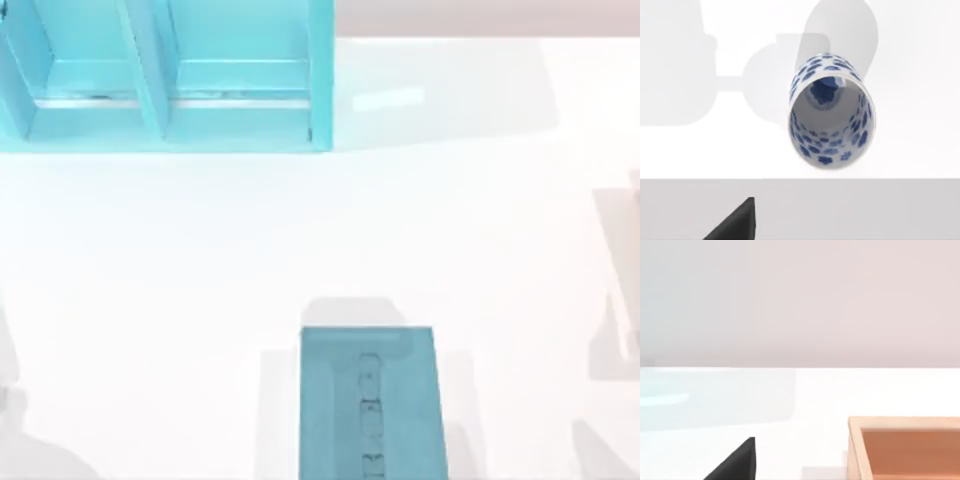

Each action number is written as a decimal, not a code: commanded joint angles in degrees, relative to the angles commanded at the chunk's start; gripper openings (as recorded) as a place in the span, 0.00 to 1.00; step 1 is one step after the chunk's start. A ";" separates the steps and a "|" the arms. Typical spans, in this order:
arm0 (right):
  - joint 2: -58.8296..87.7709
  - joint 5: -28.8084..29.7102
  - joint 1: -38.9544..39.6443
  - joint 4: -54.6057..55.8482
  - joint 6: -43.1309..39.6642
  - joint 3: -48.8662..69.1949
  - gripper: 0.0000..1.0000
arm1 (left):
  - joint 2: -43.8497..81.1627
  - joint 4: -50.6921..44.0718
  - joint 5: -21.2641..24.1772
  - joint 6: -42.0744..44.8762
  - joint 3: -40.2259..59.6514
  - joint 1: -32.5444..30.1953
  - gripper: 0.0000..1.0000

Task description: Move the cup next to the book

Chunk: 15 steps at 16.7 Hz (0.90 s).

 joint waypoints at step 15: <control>0.00 0.00 0.00 0.00 0.00 0.00 1.00 | 5.88 21.53 -0.05 0.36 -15.78 0.43 1.00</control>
